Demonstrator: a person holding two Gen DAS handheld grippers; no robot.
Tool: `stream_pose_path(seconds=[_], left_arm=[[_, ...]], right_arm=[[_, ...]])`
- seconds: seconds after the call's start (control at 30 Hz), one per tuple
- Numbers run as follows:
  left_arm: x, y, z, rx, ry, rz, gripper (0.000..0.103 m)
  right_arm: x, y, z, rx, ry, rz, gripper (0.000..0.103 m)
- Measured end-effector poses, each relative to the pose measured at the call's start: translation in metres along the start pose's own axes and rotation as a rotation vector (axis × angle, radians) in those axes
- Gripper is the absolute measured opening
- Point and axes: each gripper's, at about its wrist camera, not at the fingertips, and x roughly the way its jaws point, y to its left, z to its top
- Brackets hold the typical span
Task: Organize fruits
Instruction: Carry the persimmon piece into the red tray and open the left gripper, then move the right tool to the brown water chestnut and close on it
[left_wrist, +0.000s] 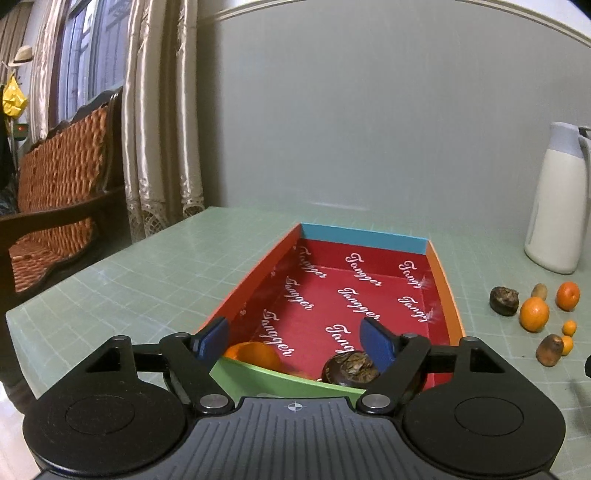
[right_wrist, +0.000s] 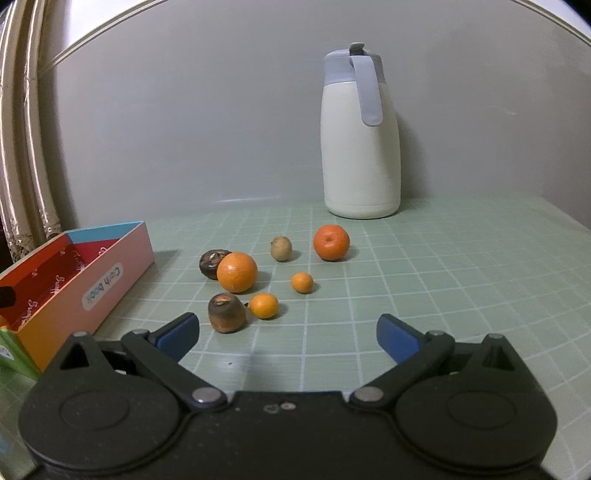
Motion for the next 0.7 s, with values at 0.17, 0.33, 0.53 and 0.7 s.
stream_pose_path(seconds=[0.17, 0.33, 0.53, 0.7], left_arm=[[-0.006, 0.004, -0.001, -0.001, -0.014, -0.001, 0.078], [-0.016, 0.008, -0.003, 0.001, -0.033, 0.003, 0.085], [-0.028, 0.011, -0.01, 0.02, -0.043, 0.005, 0.088], [-0.033, 0.02, -0.011, 0.017, -0.052, 0.029, 0.092]], right_arm=[[0.001, 0.004, 0.0, -0.005, 0.0, 0.012, 0.103], [0.003, 0.006, 0.001, -0.01, 0.001, 0.02, 0.103], [0.005, 0.013, 0.002, -0.039, 0.009, 0.054, 0.103], [0.004, 0.022, 0.004, -0.08, -0.004, 0.099, 0.101]])
